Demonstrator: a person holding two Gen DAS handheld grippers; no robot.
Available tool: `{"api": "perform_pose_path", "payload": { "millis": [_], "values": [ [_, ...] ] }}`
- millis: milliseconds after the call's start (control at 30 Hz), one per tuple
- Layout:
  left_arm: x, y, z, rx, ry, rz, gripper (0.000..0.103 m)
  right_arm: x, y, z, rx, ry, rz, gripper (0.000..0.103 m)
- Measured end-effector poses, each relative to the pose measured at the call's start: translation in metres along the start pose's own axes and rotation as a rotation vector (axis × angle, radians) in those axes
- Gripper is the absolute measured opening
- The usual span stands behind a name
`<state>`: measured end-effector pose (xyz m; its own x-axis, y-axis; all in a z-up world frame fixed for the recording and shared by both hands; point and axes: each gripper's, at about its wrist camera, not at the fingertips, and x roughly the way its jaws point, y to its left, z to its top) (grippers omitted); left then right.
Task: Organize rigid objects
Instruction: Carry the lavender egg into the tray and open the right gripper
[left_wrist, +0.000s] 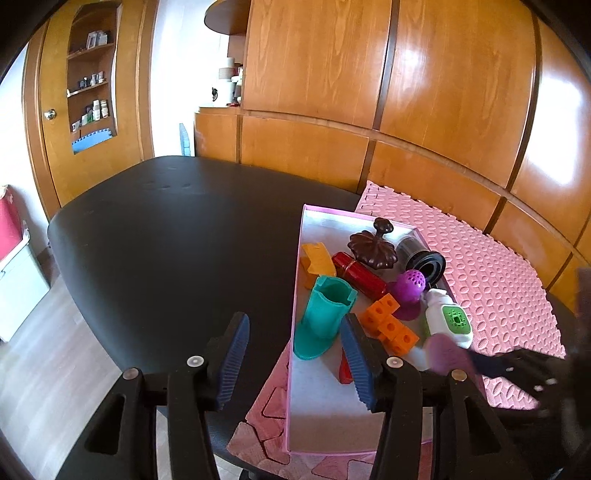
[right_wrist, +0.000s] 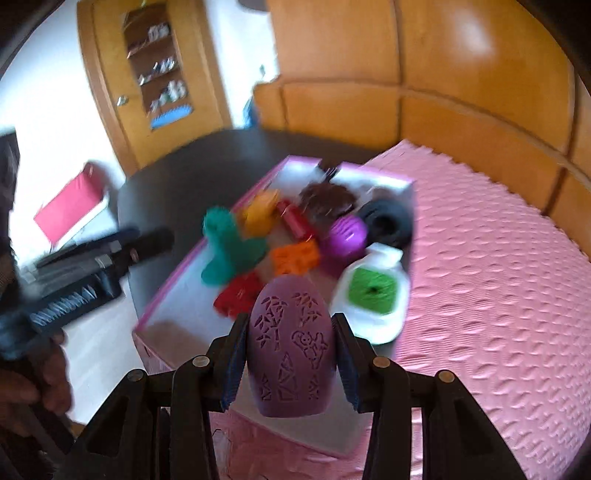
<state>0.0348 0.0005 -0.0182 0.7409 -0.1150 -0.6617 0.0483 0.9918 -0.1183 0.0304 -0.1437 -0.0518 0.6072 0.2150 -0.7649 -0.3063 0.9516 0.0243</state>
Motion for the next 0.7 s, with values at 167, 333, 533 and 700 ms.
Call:
{"api": "perform_pose_path", "payload": {
  "millis": [167, 333, 533, 700],
  "values": [
    [-0.001, 0.000, 0.000, 0.008, -0.003, 0.001, 0.052, 0.022, 0.000, -0.014, -0.013, 0.035, -0.064, 0.044],
    [0.000, -0.001, -0.001, 0.011, 0.000, -0.002, 0.052, 0.018, -0.003, -0.018, -0.001, 0.026, -0.070, 0.043],
    [-0.002, -0.006, -0.002, 0.023, -0.001, -0.002, 0.055, 0.016, 0.003, -0.020, 0.000, 0.016, -0.087, 0.045],
    [-0.003, -0.008, -0.002, 0.028, -0.004, -0.003, 0.056, 0.010, 0.000, -0.019, 0.022, 0.005, -0.079, 0.046]
  ]
}}
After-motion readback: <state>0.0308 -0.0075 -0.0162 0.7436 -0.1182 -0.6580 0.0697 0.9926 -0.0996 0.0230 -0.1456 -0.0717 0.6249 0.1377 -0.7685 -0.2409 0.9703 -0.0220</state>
